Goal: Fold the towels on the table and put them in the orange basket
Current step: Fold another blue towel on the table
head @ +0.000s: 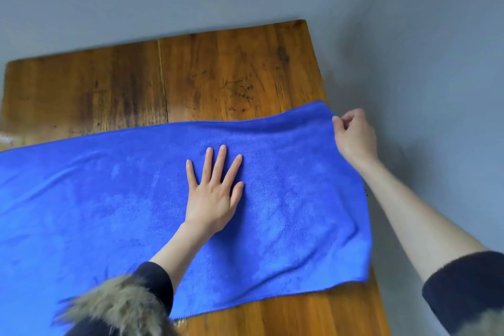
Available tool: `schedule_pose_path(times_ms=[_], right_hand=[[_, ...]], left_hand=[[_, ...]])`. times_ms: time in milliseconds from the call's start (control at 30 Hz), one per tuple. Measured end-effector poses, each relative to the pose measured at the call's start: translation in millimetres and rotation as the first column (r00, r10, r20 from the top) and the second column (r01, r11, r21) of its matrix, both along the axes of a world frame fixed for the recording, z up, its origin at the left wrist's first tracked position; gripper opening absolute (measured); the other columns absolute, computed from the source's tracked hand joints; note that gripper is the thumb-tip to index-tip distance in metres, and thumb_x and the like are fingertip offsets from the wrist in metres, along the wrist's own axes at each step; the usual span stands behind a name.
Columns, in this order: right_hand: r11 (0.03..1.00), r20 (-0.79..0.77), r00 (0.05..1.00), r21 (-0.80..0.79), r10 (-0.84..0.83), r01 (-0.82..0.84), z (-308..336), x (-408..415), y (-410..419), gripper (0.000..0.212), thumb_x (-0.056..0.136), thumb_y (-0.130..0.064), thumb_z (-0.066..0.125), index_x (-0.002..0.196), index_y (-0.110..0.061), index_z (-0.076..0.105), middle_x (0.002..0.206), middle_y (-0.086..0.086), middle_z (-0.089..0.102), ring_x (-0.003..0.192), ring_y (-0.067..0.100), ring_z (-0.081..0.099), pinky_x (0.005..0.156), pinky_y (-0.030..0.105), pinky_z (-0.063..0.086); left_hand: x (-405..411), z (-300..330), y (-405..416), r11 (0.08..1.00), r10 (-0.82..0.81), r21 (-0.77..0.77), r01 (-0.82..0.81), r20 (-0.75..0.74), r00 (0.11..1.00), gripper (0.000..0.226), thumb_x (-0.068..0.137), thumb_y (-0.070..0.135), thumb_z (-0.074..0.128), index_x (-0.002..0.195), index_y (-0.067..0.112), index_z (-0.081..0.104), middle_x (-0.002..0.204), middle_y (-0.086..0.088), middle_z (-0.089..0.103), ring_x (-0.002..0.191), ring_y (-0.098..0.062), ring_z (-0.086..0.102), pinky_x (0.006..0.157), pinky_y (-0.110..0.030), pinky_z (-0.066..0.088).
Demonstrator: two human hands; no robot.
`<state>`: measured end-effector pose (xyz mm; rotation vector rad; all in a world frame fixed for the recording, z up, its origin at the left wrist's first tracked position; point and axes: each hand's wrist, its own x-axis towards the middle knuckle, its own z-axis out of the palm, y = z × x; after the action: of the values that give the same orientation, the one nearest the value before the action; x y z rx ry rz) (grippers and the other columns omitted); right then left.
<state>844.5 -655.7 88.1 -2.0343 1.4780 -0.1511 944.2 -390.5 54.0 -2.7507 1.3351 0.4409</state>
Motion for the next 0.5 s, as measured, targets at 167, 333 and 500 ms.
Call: schedule_pose_path(times_ms=[167,333,500], right_hand=[[0.993,-0.017,1.0,0.115,0.016,-0.014,-12,-16,-11,0.025,0.093,-0.037,0.05,0.094,-0.014,0.059,0.078,-0.007,0.054,0.08,0.017,0.049,0.068,0.026,0.033],[0.991,-0.024,1.0,0.135,0.019,-0.015,-13,-50,6,0.017,0.089,-0.032,0.059,0.083,-0.017,0.056,0.073,-0.006,0.054,0.075,0.018,0.052,0.064,0.026,0.033],[0.929,0.043,0.964,-0.282,0.262,-0.24,5,-51,40,0.008,0.085,-0.018,0.064,0.085,-0.011,0.06,0.095,0.003,0.055,0.08,0.025,0.056,0.063,0.029,0.037]], left_hand=[[0,1,-1,1.0,0.012,0.013,-0.011,-0.018,1.0,0.062,0.091,0.048,0.008,0.149,0.027,0.013,0.158,-0.006,0.009,0.145,-0.032,0.002,0.109,-0.063,-0.001],[0,-3,0,0.999,0.02,0.049,-0.02,0.001,1.0,0.061,0.087,0.052,-0.003,0.145,0.033,-0.008,0.158,-0.002,-0.005,0.144,-0.027,-0.012,0.109,-0.059,-0.009],[0,-3,-1,0.998,0.035,0.059,-0.034,-0.01,0.999,0.063,0.085,0.053,-0.005,0.144,0.033,-0.01,0.158,-0.002,-0.008,0.144,-0.025,-0.015,0.109,-0.059,-0.01]])
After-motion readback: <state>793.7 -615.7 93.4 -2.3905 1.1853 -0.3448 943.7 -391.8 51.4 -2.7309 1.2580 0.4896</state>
